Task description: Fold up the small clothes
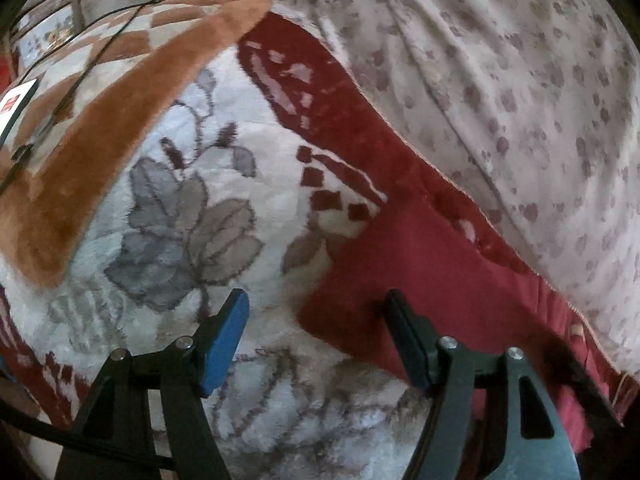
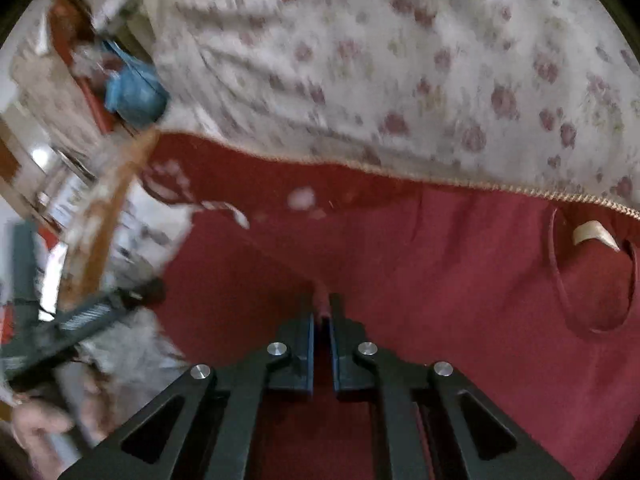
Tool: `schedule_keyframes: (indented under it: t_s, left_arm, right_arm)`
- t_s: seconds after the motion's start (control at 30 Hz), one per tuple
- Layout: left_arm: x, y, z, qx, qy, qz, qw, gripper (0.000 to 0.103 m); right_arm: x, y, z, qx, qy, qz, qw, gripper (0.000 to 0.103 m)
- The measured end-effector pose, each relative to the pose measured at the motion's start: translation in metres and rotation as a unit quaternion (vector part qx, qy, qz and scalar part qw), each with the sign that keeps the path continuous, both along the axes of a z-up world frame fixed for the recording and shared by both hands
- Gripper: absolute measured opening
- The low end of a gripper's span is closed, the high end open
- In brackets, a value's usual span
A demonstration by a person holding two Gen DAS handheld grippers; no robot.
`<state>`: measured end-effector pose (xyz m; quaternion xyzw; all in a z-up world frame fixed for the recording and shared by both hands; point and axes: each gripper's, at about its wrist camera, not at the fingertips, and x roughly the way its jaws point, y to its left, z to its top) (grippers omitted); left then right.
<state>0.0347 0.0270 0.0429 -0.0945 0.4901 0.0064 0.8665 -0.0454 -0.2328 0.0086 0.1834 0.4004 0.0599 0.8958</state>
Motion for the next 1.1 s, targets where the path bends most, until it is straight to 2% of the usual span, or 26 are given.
schedule_keyframes:
  t_s: [0.1, 0.2, 0.27, 0.47, 0.6, 0.73, 0.8, 0.83, 0.97, 1.1]
  left_arm:
    - [-0.003, 0.008, 0.003, -0.015, -0.007, 0.018, 0.9997, 0.070]
    - [-0.003, 0.006, 0.000, -0.013, -0.004, 0.017, 0.9998, 0.070]
    - [-0.006, -0.003, -0.003, -0.007, 0.001, 0.005, 1.0000, 0.070]
    - [-0.020, -0.039, -0.003, 0.010, -0.009, -0.058, 0.9982, 0.070]
    - [-0.031, -0.059, -0.001, 0.018, -0.022, -0.098, 0.9948, 0.070]
    - [-0.039, -0.075, 0.004, -0.017, -0.040, -0.138, 0.9895, 0.071]
    - [-0.044, -0.083, 0.008, -0.035, -0.047, -0.164, 0.9846, 0.079]
    - [-0.046, -0.087, 0.008, -0.037, -0.046, -0.180, 0.9819, 0.079]
    - [-0.057, -0.108, 0.007, 0.014, -0.051, -0.227, 0.9724, 0.079]
    - [-0.055, -0.121, -0.003, 0.054, -0.053, -0.239, 0.9680, 0.079]
  right_arm:
    - [-0.034, -0.022, 0.032, -0.027, -0.047, -0.020, 0.998, 0.007]
    - [-0.063, -0.057, 0.047, -0.032, -0.055, -0.057, 0.996, 0.007]
    - [-0.086, -0.085, 0.052, -0.054, -0.053, -0.091, 0.993, 0.007]
    - [-0.137, -0.166, 0.044, -0.087, -0.010, -0.188, 0.978, 0.007]
    - [-0.152, -0.191, 0.038, -0.098, 0.011, -0.218, 0.971, 0.007]
    - [-0.146, -0.195, 0.021, -0.116, 0.048, -0.232, 0.965, 0.007]
    - [-0.144, -0.191, 0.022, -0.125, 0.045, -0.228, 0.965, 0.007]
    - [-0.144, -0.190, 0.023, -0.127, 0.044, -0.227, 0.965, 0.007]
    - [-0.142, -0.194, 0.025, -0.124, 0.048, -0.226, 0.965, 0.007]
    - [-0.142, -0.196, 0.022, -0.114, 0.051, -0.227, 0.966, 0.007]
